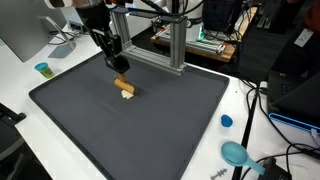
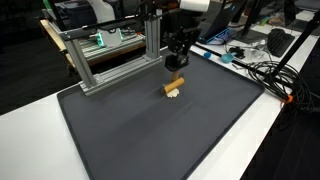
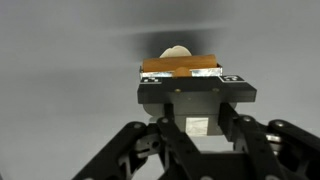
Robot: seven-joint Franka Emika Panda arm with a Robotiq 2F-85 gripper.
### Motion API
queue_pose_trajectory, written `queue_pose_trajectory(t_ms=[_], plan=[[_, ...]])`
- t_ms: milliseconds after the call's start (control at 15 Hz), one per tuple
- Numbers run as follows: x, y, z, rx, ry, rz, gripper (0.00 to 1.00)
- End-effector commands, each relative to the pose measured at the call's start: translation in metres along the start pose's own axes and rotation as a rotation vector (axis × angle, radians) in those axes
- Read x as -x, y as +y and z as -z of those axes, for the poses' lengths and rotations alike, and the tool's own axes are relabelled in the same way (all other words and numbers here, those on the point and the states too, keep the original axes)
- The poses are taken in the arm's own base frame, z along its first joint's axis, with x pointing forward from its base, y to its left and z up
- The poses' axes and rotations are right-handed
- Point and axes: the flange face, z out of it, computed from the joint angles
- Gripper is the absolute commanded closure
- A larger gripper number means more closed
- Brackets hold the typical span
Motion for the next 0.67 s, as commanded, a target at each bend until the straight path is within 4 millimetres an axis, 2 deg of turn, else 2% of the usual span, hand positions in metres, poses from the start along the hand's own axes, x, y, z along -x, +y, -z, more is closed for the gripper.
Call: queue_pose_trajectory(t_ms=[0,67,600], plan=[[-0.0014,-0.0032,-0.0226,0.017,-0.002,-0.007,0.79],[-0.0031,-0.0048,-0.0292,0.011,0.002,-0.012,0.79],[-0.0101,-0.0108,-0.0259,-0.013,0.037,-0.04,0.79]])
